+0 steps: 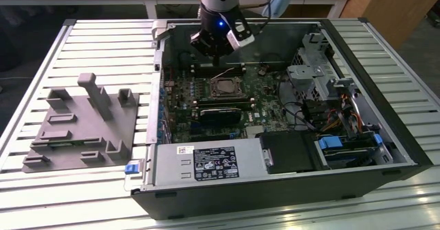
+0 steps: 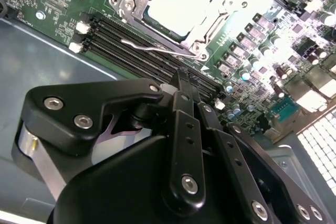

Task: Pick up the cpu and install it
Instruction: 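Install the first cpu locking lever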

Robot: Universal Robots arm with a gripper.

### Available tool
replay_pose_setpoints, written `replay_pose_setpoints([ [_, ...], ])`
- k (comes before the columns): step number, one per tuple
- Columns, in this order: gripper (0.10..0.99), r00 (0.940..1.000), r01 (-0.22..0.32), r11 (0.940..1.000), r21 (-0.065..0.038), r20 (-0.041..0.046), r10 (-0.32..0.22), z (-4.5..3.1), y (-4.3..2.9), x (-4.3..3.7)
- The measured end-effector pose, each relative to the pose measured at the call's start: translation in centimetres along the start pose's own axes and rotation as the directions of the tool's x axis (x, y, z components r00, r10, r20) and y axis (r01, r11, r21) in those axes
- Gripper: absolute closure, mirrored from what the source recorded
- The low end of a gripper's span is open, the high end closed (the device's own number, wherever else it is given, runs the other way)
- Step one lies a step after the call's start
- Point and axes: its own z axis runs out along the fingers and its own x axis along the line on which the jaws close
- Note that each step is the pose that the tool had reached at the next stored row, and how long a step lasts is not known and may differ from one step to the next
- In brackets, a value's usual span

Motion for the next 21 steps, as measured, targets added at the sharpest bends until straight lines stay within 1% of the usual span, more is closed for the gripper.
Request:
replay_pose_setpoints([
  [6,0.98,1.0,0.0,1.0,0.0,0.0002,0.0,0.16,-0.02,-0.11],
  [13,0.98,0.9999,0.014,0.9999,0.0,-0.0012,-0.014,0.7,-0.08,-0.37],
  [21,0.98,0.9999,0.015,0.9999,0.0,-0.0015,-0.015,1.09,-0.06,-1.01],
])
